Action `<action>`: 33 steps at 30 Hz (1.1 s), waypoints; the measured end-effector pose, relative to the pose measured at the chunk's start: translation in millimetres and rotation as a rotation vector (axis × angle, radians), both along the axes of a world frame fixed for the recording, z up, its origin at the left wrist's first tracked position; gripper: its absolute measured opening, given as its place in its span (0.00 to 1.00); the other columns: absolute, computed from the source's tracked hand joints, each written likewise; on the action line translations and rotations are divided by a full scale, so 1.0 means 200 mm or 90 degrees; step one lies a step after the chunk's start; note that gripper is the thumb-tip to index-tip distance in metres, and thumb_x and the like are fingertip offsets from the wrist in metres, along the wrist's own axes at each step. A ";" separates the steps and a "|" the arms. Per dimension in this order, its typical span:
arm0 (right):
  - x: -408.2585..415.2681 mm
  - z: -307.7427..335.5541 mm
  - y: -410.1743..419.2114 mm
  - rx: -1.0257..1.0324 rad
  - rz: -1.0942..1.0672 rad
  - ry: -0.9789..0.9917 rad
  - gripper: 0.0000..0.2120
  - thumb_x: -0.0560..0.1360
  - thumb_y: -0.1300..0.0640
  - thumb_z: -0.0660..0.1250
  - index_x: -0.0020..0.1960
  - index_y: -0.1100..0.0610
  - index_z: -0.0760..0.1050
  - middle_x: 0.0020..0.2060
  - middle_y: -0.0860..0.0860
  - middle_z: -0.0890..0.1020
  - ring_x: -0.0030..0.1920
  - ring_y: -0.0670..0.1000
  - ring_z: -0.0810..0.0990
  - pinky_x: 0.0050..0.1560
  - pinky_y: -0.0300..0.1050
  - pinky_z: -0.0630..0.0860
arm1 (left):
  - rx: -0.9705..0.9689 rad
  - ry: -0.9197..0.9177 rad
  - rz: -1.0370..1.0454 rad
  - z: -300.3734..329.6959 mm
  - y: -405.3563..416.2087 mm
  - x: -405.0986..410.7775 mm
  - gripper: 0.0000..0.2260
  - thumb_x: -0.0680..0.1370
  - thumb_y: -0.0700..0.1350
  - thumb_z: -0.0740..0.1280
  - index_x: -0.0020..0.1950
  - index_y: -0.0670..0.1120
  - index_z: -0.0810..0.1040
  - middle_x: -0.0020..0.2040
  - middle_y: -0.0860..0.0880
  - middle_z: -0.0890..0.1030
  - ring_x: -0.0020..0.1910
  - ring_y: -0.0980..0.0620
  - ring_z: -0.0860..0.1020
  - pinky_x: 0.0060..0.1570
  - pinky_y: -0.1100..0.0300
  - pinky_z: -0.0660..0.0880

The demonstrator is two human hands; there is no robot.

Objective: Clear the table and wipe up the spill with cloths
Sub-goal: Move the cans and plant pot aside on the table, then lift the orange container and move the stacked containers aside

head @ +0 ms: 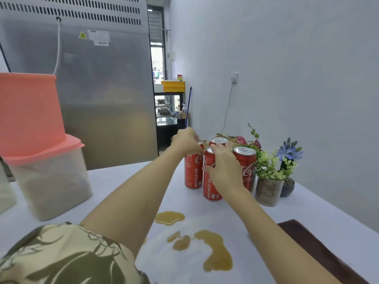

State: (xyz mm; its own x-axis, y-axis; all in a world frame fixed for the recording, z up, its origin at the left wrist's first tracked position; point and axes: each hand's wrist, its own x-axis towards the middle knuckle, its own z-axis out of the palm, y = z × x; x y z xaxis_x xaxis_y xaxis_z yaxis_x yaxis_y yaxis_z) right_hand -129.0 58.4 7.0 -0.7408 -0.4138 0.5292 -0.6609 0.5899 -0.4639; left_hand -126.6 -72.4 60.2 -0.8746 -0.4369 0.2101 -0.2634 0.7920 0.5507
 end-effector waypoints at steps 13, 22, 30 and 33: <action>0.08 0.13 -0.01 0.025 0.008 0.021 0.38 0.76 0.51 0.67 0.76 0.62 0.49 0.76 0.56 0.55 0.77 0.54 0.46 0.74 0.45 0.46 | -0.011 0.034 -0.042 -0.03 -0.06 0.11 0.32 0.73 0.38 0.70 0.74 0.43 0.61 0.71 0.42 0.67 0.68 0.44 0.68 0.56 0.60 0.69; 0.33 0.32 -0.32 -0.095 0.198 -0.059 0.20 0.76 0.48 0.66 0.60 0.62 0.73 0.56 0.57 0.76 0.58 0.56 0.74 0.48 0.42 0.67 | -0.115 0.191 0.274 0.07 -0.32 0.55 0.20 0.74 0.38 0.61 0.66 0.45 0.72 0.64 0.44 0.71 0.62 0.45 0.71 0.55 0.55 0.70; 0.70 0.22 -0.66 -0.033 0.304 -0.099 0.29 0.76 0.46 0.65 0.69 0.64 0.65 0.67 0.57 0.70 0.71 0.55 0.64 0.59 0.47 0.68 | -0.267 0.440 0.447 0.10 -0.55 1.10 0.09 0.71 0.36 0.62 0.50 0.42 0.75 0.49 0.45 0.75 0.49 0.46 0.73 0.43 0.58 0.67; 0.78 0.28 -0.80 -0.030 0.301 -0.121 0.28 0.76 0.44 0.64 0.66 0.65 0.67 0.65 0.58 0.72 0.68 0.56 0.67 0.58 0.49 0.69 | -0.141 0.424 0.498 0.11 -0.64 1.23 0.12 0.72 0.45 0.66 0.53 0.41 0.71 0.50 0.46 0.75 0.46 0.46 0.73 0.41 0.58 0.67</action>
